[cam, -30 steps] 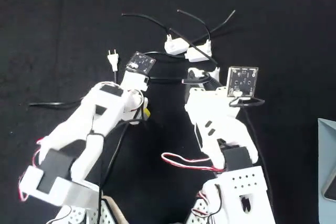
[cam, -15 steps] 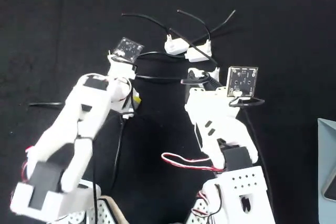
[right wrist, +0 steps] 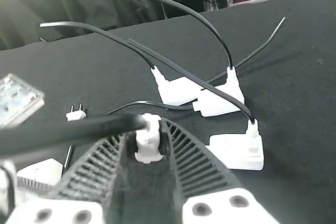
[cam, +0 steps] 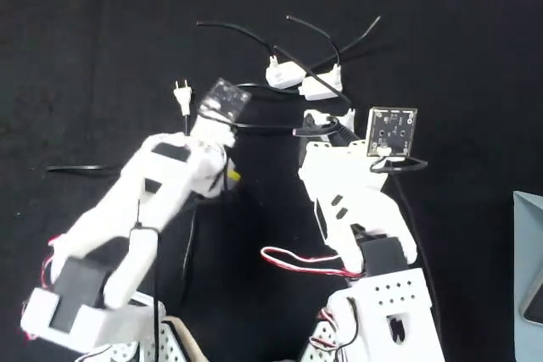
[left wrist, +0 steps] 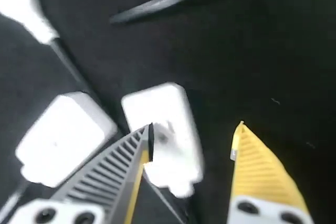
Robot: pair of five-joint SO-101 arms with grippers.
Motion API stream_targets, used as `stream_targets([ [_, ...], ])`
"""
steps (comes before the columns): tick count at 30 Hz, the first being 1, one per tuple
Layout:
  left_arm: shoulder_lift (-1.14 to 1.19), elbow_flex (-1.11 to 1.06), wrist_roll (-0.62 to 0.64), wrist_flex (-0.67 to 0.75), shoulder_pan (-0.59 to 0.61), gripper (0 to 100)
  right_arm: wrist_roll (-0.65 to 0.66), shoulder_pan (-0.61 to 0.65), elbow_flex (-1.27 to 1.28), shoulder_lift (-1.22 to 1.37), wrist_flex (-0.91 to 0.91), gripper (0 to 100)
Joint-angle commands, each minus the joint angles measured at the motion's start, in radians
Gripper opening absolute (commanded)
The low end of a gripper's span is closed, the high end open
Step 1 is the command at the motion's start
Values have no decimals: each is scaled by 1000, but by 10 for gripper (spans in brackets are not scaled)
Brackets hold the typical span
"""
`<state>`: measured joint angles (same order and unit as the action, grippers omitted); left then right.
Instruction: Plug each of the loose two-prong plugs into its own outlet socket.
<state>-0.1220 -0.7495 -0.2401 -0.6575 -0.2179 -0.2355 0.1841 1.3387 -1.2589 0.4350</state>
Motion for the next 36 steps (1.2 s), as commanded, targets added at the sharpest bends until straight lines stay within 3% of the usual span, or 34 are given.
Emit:
stream_targets([
  [1, 135, 145, 0, -63, 81, 252, -5, -11, -5, 5, -23, 14],
  [4, 141, 191, -5, -129, 88, 212, -5, -11, -5, 5, -23, 14],
  [13, 137, 186, -6, -127, 71, 31, -5, -11, -5, 5, -23, 14],
  [24, 17, 68, -5, -176, -156, 29, -5, -14, -4, 5, -23, 14],
  [28, -86, 5, -6, -169, -206, 39, -5, -14, -4, 5, -23, 14],
  [33, -110, -39, 0, -167, -171, 258, -5, -14, -4, 5, -23, 14],
  [36, -110, -48, -6, -124, -111, 270, -5, -12, -4, 5, -20, 14],
])
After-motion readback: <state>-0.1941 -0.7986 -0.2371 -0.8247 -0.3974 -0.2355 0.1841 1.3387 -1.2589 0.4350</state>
